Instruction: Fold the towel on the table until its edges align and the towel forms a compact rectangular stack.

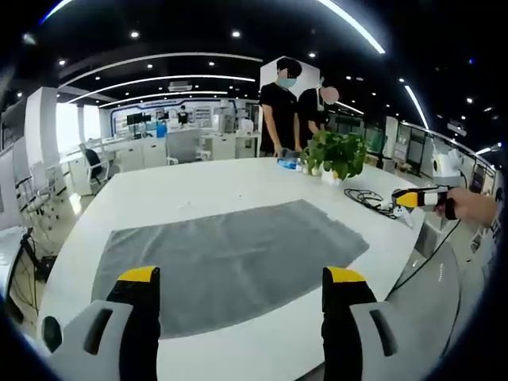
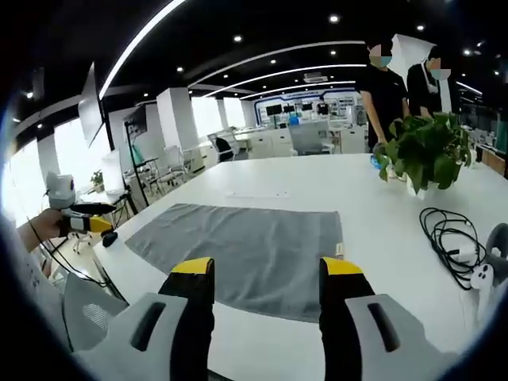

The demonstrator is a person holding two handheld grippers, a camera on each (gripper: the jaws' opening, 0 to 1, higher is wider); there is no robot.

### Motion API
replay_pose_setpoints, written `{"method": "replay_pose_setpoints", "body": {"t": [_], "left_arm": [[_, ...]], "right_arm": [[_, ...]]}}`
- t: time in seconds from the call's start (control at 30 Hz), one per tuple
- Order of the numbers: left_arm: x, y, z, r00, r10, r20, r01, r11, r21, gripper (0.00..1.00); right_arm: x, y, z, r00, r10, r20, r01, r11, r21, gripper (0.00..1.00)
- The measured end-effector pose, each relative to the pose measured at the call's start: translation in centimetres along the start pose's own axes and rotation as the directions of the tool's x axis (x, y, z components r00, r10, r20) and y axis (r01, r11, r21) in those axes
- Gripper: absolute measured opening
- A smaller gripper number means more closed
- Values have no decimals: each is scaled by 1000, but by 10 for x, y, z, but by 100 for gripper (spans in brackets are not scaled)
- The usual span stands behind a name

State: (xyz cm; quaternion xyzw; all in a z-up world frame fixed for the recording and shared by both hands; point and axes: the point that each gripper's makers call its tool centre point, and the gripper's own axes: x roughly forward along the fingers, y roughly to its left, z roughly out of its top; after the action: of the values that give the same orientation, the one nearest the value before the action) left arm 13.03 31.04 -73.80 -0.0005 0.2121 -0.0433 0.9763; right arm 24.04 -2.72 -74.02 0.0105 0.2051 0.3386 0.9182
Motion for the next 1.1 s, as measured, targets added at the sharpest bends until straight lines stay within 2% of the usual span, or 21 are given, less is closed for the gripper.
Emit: {"method": "replay_pose_setpoints", "body": {"t": [1.1], "left_arm": [[-3,-4,-6,1000,-6,-26,6,1000,2,86]], "right_arm": [[1,8,-7,1000,24,-16,-24,1000,12,51]]}}
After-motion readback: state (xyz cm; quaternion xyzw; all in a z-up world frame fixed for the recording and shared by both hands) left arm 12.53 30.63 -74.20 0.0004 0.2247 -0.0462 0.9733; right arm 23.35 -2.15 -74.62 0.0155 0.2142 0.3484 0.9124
